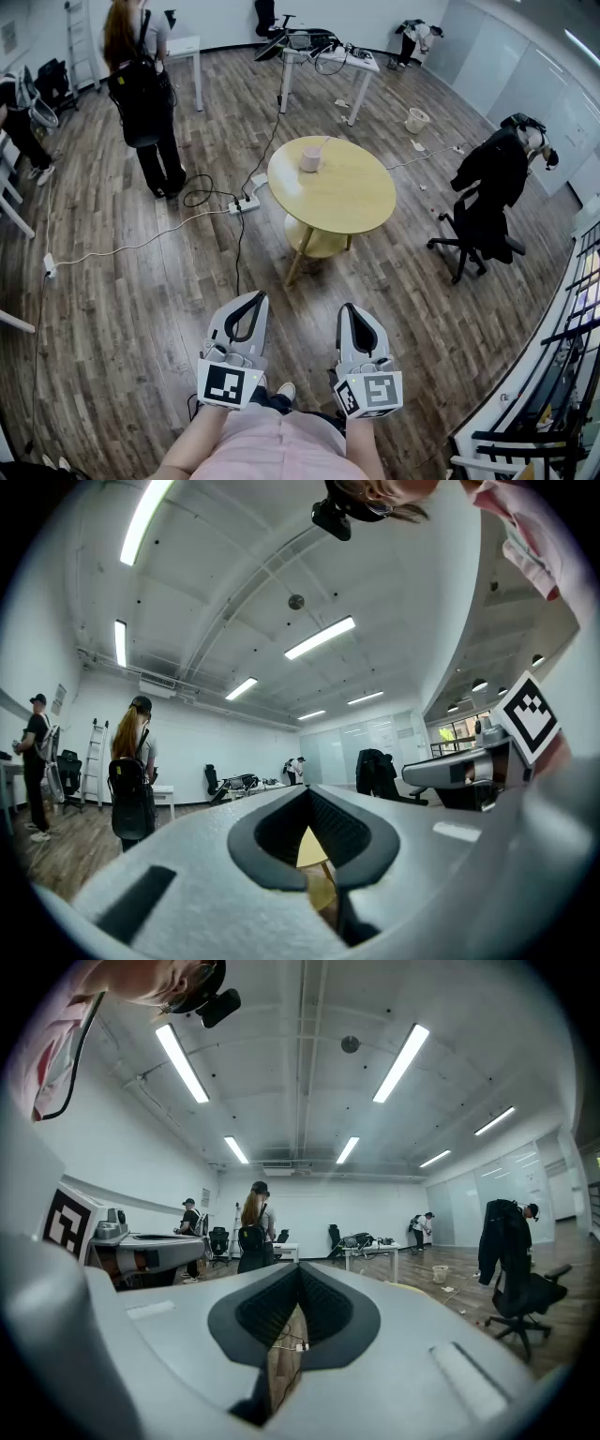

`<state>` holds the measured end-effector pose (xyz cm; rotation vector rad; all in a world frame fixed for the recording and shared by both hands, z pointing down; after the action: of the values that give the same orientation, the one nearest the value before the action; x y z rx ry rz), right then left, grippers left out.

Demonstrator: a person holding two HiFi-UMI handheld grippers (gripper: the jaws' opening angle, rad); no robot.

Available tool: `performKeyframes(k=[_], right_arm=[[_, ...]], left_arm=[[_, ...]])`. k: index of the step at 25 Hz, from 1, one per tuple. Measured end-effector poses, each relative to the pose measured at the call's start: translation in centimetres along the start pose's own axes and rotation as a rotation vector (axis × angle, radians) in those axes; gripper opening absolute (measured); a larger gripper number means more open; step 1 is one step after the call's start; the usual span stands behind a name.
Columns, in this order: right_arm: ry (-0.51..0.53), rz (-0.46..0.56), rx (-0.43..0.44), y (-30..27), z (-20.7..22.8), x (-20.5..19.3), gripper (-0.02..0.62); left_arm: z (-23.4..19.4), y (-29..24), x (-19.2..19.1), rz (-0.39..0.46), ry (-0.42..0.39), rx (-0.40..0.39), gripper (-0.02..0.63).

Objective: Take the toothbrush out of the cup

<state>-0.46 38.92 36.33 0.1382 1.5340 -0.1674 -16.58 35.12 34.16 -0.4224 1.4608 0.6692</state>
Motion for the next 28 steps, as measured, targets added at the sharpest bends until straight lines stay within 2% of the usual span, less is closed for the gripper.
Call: performKeyframes(k=[15,22,28], right_arm=[[-0.005,-0.009,0.022,-0.2,0.3,-0.1,0.008],[-0.053,0.023,0.018,0.0,1.8,-0.3,0.008],[-0.044,0.028,0.023,0.0,3.0,-0.7,0.008]], left_arm=[[0.6,-0.6,0.1,-0.003,0.0,-0.006,-0.003],[1.1,-1.4,-0.3,-0.014,-0.001,0.011,-0.002],[1.3,-1.8,-1.1,-0.017,0.009,0.037,-0.003]])
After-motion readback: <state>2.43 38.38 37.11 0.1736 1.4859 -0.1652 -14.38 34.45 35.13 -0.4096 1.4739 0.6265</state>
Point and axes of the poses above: the fingertips, and each gripper's own axes: y backward along the fingers, z to its right, x out of its top, the point moved 3 cm from there along y, backward along the fingers, and after that the axes turned 2 degrees about -x, right-handed, at the moved point
